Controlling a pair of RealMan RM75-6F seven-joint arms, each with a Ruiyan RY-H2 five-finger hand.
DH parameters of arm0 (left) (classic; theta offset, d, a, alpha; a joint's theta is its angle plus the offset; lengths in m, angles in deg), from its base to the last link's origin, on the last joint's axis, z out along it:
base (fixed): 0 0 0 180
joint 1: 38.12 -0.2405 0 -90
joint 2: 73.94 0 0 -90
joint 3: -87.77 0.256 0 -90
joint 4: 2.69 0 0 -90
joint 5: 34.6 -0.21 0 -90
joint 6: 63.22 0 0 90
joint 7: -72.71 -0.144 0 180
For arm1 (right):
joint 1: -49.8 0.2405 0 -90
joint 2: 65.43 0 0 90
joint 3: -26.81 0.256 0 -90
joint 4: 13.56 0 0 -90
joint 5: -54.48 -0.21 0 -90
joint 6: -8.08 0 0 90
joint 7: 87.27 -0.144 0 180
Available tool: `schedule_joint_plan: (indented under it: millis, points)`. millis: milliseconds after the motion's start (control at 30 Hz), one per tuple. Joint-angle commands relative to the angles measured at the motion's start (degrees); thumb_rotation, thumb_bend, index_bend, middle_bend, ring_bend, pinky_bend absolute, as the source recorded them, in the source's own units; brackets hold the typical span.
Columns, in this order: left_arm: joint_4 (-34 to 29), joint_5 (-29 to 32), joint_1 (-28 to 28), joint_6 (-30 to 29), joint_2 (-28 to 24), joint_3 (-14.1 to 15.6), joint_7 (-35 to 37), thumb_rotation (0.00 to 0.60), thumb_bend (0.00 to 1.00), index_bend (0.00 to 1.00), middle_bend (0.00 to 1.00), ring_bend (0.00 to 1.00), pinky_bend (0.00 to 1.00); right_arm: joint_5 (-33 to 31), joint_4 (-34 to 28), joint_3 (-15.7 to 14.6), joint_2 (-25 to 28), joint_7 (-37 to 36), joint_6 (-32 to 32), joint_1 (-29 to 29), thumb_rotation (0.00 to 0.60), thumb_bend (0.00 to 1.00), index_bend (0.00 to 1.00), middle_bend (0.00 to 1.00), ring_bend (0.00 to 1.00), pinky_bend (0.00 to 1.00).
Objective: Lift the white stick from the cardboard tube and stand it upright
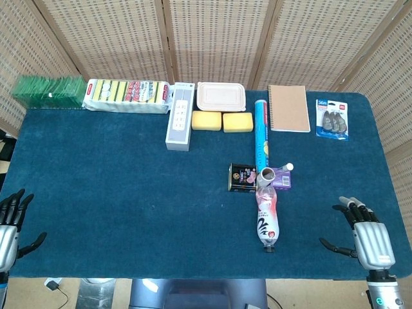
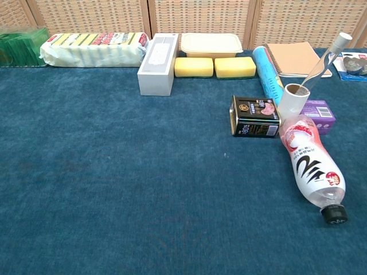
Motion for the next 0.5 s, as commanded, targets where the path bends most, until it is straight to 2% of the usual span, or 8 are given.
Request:
schedule_joint_plan:
  millis: [33,500]
  points:
    - [0.1,0.0,0.0,0.1,0.1,0.0,0.1,0.600,0.19,0.05,0.00,0.00,0.07,-1.4,0.5,1.1,-1.3,-0.4,0.6,0.6,0.384,0.17,0.26,0.21,0.18,0.27]
    - [0.2,-0.7,0.1,0.2,0.3,0.3,0.4,0.600,0.19,0.05,0.00,0.00,0.07,-5.5,2.1,5.5,-8.0,-7.2,-0.9,2.0,0.387,0.17,0.26,0.24,0.21,0.32]
